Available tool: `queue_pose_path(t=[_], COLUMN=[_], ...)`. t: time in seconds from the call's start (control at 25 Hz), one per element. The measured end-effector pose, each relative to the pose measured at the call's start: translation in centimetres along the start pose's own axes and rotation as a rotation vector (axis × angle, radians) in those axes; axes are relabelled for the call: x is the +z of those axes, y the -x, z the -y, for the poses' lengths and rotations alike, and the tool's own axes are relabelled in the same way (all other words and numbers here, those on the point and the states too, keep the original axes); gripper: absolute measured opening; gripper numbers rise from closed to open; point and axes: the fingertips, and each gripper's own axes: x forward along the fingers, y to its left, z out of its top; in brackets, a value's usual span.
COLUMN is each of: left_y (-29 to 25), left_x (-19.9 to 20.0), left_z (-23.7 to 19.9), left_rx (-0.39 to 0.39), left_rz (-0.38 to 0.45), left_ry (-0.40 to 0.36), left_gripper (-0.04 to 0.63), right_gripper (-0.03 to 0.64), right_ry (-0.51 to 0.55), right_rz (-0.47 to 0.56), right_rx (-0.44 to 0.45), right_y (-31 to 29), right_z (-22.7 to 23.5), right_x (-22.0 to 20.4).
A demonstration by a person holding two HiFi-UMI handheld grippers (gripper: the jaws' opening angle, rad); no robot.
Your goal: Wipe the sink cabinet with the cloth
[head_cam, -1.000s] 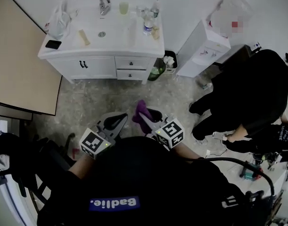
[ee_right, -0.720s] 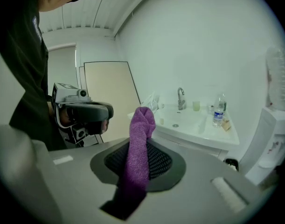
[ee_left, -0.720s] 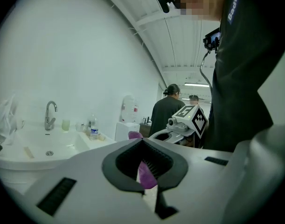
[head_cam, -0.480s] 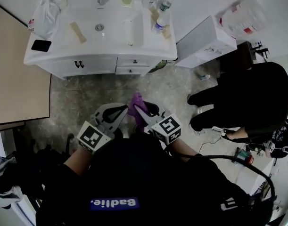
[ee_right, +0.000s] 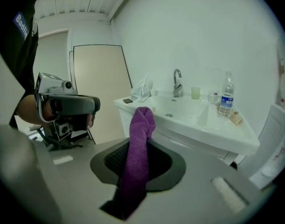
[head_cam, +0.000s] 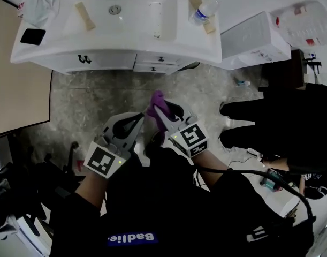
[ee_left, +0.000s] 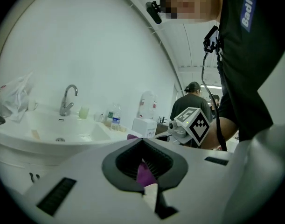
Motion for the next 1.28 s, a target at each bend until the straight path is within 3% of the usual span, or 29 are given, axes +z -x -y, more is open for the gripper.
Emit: queue_pose_path(t=[0.36,0.68,0.88,1.04,1.28], left_y=[-5.9,-11.9,-14.7,-16.8,-17.7], left_x=[-12.0,-22.5,-27.0,-31.4,-35.8], left_z=[-6.9,-15.2,-18.5,-20.5,-20.7], left_rx=[0.092,0.164,0.169,0.154,0.09], left_rz=[0.008,0.057,0.1,0.122,0.129], left_ry=[-0.002,-0.047,-0.109,-0.136,-0.148], left_gripper=[-0.011,-0.011,-0.011,-0.011,-0.011], right_gripper=[0.074,0.074,0.074,0.074,0.074], right_ry=[0.118,0.405,0.496,0.655,0.98], right_rz=[0.04,0.056,0.086,0.09,0.116], right_rx=[-0.057,-0.184,-0.243,-0.321,-0.458], right_y=[-8.5,-16.5,-20.4,-22.6,-24.8], right_z=[6.0,11.4,13.5,14.6,13.8], right_x=[-6.9,-11.7,-14.4,-15.5,-13.4])
